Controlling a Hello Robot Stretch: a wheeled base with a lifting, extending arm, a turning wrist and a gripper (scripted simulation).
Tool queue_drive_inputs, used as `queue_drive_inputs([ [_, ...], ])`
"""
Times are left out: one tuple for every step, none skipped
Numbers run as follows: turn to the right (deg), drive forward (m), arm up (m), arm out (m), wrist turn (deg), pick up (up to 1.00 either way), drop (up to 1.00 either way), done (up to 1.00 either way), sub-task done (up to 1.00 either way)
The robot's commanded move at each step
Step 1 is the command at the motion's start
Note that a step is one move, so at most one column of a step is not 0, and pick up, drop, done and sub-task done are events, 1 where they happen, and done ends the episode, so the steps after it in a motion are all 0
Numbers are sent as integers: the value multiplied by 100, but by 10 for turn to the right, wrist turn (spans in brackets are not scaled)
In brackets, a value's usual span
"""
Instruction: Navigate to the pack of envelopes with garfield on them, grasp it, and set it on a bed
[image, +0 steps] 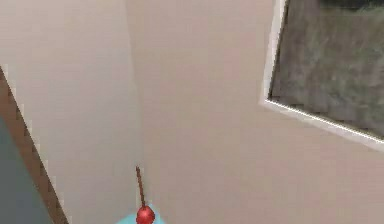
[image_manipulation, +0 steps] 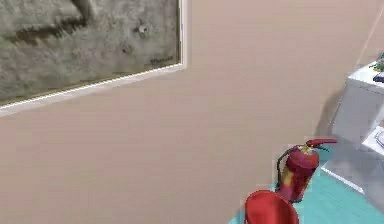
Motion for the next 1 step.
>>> queue_drive_inputs([
  [-450,0,0,0,0,0,0,0,0],
])
